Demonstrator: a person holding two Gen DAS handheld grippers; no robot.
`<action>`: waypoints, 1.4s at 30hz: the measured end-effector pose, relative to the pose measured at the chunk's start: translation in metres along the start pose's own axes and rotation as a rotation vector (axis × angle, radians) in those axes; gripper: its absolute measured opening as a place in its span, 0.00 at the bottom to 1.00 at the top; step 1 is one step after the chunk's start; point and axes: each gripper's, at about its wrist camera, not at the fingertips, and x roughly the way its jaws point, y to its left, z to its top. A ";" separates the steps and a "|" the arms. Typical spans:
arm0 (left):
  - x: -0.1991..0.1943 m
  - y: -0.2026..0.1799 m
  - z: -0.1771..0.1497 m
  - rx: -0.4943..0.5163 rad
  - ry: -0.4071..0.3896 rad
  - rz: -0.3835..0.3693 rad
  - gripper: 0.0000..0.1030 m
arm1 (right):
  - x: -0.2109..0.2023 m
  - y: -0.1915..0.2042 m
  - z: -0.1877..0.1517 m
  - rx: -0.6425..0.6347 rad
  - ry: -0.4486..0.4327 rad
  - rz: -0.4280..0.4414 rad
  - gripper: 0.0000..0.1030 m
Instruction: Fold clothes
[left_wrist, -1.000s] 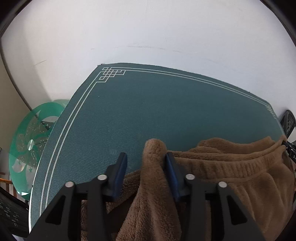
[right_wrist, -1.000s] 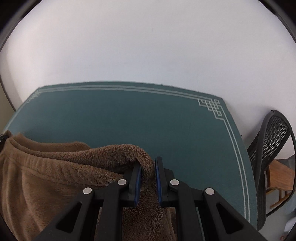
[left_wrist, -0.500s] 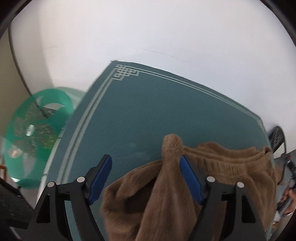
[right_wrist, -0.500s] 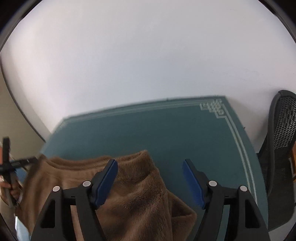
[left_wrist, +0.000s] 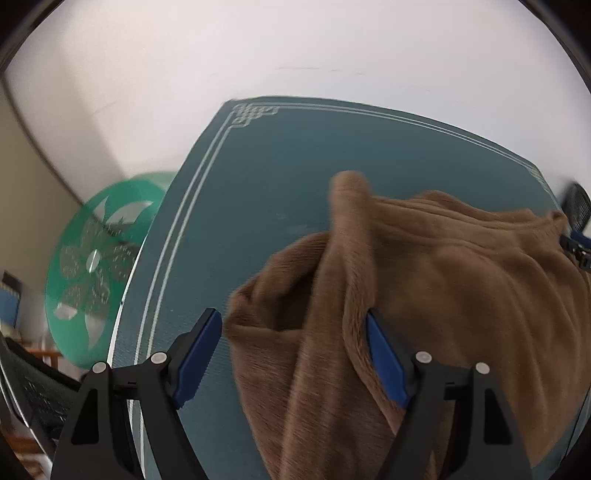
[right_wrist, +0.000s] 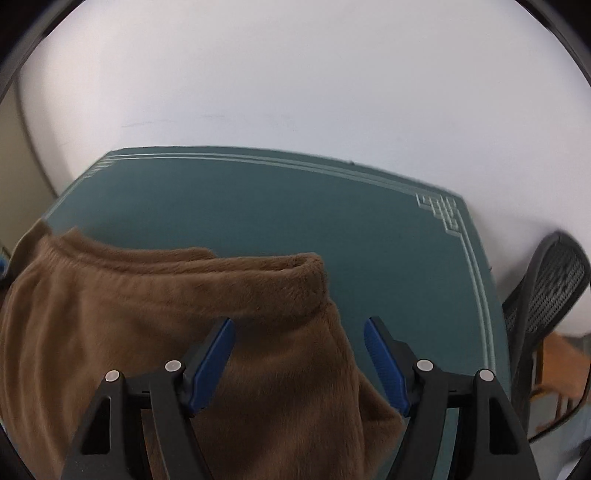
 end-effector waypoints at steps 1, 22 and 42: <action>0.003 0.006 0.001 -0.022 0.005 -0.015 0.86 | 0.006 -0.001 0.002 0.011 0.011 -0.010 0.72; -0.065 0.034 -0.097 -0.001 0.039 -0.321 0.91 | -0.105 0.090 -0.001 -0.102 -0.136 0.172 0.72; -0.057 0.055 -0.121 -0.101 0.058 -0.531 0.26 | -0.082 0.271 -0.010 -0.336 -0.060 0.334 0.72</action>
